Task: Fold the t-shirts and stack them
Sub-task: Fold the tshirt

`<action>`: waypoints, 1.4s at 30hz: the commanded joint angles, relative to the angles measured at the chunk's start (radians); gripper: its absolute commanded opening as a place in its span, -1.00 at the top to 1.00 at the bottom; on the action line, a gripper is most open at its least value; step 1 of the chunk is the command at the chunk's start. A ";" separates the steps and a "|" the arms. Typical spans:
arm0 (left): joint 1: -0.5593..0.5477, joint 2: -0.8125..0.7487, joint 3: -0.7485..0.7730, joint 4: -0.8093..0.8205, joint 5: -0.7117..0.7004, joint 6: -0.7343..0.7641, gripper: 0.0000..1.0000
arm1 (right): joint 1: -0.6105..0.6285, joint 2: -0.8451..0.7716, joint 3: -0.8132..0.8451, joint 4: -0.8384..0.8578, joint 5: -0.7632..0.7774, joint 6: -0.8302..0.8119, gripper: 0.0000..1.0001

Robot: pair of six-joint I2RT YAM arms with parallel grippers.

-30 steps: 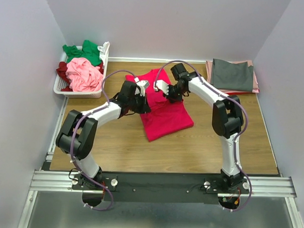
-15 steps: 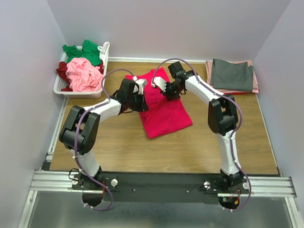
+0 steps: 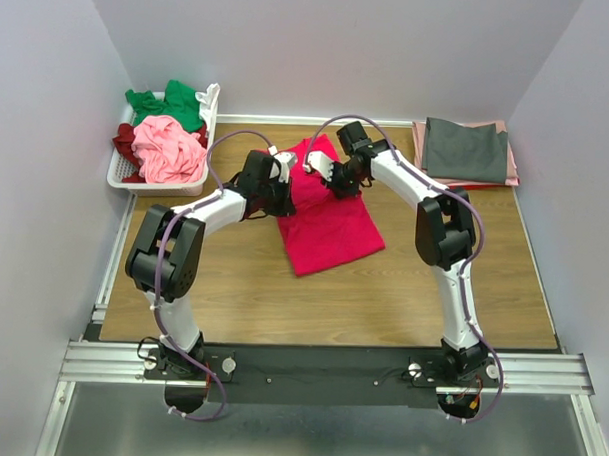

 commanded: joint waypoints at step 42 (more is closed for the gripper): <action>0.042 -0.119 0.131 -0.048 -0.447 -0.015 -0.38 | -0.003 -0.009 0.053 0.369 0.362 0.366 -1.00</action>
